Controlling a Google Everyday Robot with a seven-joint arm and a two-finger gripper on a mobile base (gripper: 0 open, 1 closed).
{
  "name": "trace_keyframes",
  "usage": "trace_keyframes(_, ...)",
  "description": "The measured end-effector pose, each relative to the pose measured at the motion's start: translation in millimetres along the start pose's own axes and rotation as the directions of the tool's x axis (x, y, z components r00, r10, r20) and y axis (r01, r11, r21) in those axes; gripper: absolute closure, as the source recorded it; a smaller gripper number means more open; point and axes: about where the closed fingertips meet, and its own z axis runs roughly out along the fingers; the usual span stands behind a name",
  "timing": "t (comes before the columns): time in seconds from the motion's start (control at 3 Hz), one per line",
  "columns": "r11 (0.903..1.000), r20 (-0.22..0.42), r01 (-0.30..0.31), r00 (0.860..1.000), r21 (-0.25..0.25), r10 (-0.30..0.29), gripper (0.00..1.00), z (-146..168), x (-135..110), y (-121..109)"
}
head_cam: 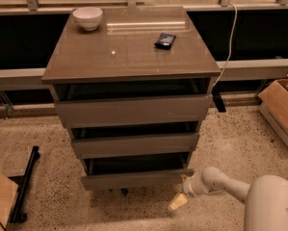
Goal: Open bottom drawer
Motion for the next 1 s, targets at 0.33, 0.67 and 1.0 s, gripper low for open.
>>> trace_keyframes(0.33, 0.9973, -0.005, 0.066, 0.998, 0.033, -0.065, 0.00, -10.4, -22.0, -2.9)
trace_keyframes(0.67, 0.9842, -0.031, 0.150, 0.989, 0.095, -0.147, 0.00, -30.8, -52.1, 6.1)
trace_keyframes(1.0, 0.9679, -0.036, 0.219, 0.976, 0.123, -0.216, 0.00, -41.8, -78.7, 11.7)
